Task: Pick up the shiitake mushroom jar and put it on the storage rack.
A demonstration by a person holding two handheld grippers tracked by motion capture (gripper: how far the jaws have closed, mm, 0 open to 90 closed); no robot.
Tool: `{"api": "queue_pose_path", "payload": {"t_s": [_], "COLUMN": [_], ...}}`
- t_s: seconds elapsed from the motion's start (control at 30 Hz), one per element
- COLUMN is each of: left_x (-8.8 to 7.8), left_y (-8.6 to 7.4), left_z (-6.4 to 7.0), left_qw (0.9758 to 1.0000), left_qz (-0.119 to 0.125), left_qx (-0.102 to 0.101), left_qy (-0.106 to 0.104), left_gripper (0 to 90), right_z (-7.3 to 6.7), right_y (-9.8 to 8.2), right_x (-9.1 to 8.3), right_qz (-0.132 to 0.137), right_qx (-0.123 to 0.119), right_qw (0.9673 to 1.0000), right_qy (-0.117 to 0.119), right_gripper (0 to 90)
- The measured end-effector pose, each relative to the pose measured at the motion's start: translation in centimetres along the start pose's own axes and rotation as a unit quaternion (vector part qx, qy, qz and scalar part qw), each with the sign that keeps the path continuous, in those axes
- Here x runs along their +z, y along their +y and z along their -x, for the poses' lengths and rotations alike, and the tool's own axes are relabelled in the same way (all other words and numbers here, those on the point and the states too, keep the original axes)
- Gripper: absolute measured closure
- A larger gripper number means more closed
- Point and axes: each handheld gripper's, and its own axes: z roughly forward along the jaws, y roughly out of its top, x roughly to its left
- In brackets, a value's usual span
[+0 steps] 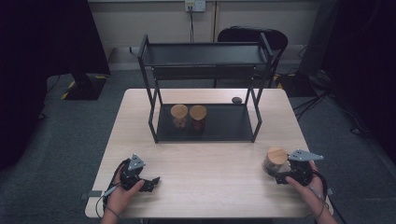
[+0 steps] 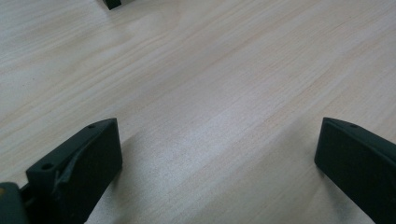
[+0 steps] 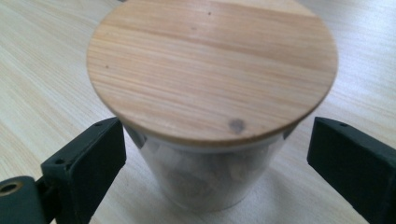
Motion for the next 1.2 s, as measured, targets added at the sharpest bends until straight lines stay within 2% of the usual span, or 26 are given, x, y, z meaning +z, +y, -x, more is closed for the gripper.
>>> {"api": "queue_pose_path", "payload": {"t_s": [0.37,0.93,1.0,1.2], "left_x": [0.0,0.0,0.0,0.0], "left_y": [0.0,0.0,0.0,0.0], "left_z": [0.0,0.0,0.0,0.0], "left_qw": [1.0000,1.0000,1.0000,1.0000], "left_qz": [0.000,0.000,0.000,0.000], "left_qx": [0.000,0.000,0.000,0.000], "left_qy": [0.000,0.000,0.000,0.000], "left_gripper": [0.4,0.4,0.4,0.4], "right_z": [0.2,-0.2,-0.4,-0.5], "right_y": [-0.2,-0.2,-0.1,0.1], "right_x": [0.3,1.2,1.3,1.3], "right_qz": [0.012,0.018,0.016,0.015], "right_qx": [0.004,-0.009,-0.017,-0.016], "right_qw": [0.9999,0.9998,0.9997,0.9998], "right_qy": [0.004,0.004,0.002,0.000], "right_gripper": [10.0,23.1,25.1,25.4]}}
